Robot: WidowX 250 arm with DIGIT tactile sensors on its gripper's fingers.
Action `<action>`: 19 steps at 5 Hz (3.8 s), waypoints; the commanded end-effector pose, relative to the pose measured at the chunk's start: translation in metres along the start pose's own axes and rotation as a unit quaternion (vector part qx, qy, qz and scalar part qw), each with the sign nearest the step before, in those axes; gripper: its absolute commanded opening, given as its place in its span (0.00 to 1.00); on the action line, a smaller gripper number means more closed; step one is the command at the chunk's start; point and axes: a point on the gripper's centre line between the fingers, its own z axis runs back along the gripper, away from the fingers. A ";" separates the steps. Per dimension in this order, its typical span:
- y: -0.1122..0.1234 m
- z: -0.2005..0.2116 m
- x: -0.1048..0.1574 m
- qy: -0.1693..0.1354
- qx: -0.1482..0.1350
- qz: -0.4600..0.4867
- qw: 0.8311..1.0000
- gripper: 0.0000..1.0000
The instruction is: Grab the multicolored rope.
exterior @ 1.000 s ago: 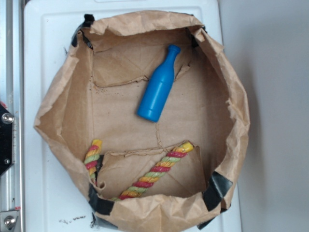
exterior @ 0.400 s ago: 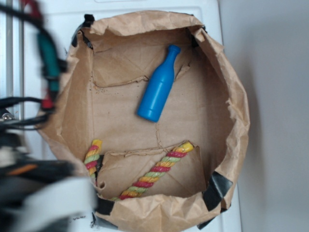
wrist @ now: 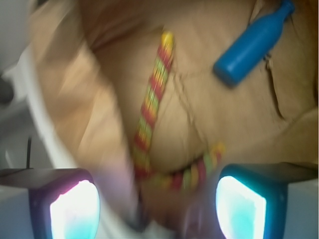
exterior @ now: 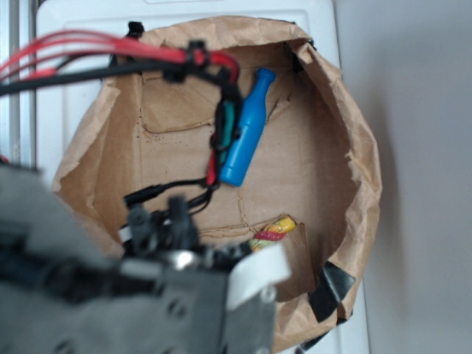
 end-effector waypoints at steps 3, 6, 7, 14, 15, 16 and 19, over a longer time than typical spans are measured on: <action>0.011 -0.045 0.037 0.041 -0.090 0.059 0.993 1.00; -0.002 -0.052 0.027 0.022 -0.053 0.012 0.998 1.00; -0.002 -0.052 0.027 0.022 -0.053 0.012 0.998 1.00; -0.040 -0.125 0.027 -0.026 -0.026 0.076 0.996 1.00; -0.041 -0.126 0.030 -0.029 -0.023 0.073 0.997 1.00; -0.038 -0.118 0.027 -0.040 -0.036 0.069 0.996 0.00; -0.035 -0.107 0.025 -0.061 -0.054 0.078 0.994 0.00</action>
